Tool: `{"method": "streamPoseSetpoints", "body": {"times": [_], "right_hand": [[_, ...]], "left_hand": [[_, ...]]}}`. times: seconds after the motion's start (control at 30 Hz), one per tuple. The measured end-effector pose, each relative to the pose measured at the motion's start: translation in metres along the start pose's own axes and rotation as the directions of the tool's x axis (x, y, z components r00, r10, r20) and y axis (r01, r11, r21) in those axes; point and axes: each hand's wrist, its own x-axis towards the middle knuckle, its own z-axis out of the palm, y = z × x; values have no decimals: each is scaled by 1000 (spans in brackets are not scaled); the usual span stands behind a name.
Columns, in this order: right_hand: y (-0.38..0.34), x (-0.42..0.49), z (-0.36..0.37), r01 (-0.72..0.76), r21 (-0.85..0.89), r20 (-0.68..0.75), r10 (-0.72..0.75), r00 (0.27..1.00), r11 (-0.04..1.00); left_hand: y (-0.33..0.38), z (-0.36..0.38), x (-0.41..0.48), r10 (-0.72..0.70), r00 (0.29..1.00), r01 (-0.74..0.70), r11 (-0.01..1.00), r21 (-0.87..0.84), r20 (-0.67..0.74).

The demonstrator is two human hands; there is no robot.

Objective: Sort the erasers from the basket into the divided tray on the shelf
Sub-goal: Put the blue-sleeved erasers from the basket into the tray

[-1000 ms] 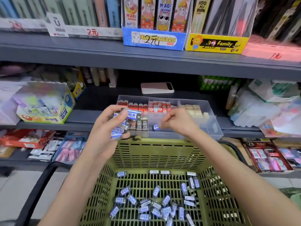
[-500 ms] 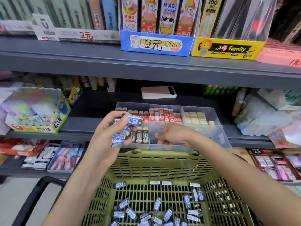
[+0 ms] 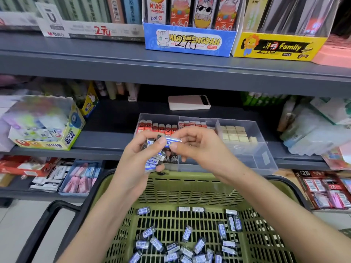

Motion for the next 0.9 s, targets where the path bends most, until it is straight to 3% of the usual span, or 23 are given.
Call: {"method": "streamPoseSetpoints", "body": {"times": [0.1,0.17,0.23,0.3,0.37,0.5,0.73,0.8,0.83,0.9], "right_hand": [[0,6,-14,-86,66,-95,92,991,994],[4,11,-28,-162,15,-141,162,977,987],[12,16,-36,-258,-203,-170,226,959,945],[23,19,-35,-338,-442,-187,283,941,831],[32,21,-27,-363,-570,-191,310,931,737],[41,23,-20,-408,-544,-177,375,910,733],[39,26,-20,-389,-685,-123,428,895,616],[32,21,-21,-343,-713,-130,365,922,612],[27,18,-20,-285,-719,-145,264,954,634],[15,7,-12,-109,-612,-163,9,987,784]], "left_hand": [[0,0,-2,14,1000,-14,1000,-1,-16],[-1,-3,-4,24,999,-24,1000,-10,-33],[-2,-6,-7,28,999,-30,999,-32,-38],[-3,-8,-9,34,999,-35,999,-30,-24],[-4,-8,-11,41,999,-41,999,-24,-10],[-4,-6,-11,34,999,-34,998,-49,-4],[-5,-1,-11,-22,1000,21,995,-94,-7],[-6,1,-11,-30,999,29,995,-93,-11],[-6,1,-11,-31,999,30,995,-93,-15],[-6,1,-11,-27,999,25,995,-95,-22]]}}
